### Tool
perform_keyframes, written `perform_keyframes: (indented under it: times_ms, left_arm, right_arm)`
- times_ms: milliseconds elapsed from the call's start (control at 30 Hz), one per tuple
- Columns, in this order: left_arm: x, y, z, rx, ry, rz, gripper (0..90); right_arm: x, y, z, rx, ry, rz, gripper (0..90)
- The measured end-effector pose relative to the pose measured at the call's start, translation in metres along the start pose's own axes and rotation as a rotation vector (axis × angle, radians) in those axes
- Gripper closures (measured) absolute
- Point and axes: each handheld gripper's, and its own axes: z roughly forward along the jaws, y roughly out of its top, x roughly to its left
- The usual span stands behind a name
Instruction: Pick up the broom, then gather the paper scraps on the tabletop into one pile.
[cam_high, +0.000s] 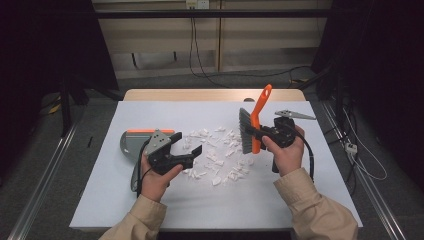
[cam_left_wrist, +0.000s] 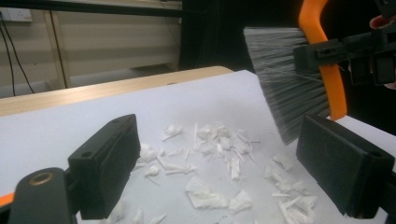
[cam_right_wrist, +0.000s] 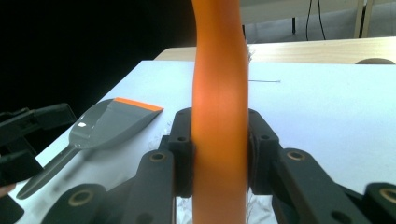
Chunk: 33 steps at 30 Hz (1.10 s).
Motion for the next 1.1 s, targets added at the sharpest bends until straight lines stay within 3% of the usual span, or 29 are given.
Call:
perform_keyframes:
  times_ms: [467,667,867,1100]
  left_arm:
    - [0.030,-0.002,-0.035,-0.026,0.026,-0.019,8.3]
    - [0.037,-0.007,-0.045,-0.030,0.008,-0.005,4.8]
    - [0.047,-0.013,-0.059,-0.046,0.002,-0.025,4.8]
    - [0.057,-0.017,-0.075,-0.045,0.030,-0.021,4.7]
  right_arm:
    - [-0.015,-0.002,-0.020,0.022,-0.034,-0.015,69.4]
    - [-0.027,-0.003,-0.027,0.023,-0.066,-0.004,69.4]
    - [-0.034,-0.006,-0.034,0.036,-0.083,0.004,69.4]
    - [-0.043,-0.009,-0.037,0.056,-0.115,-0.003,69.4]
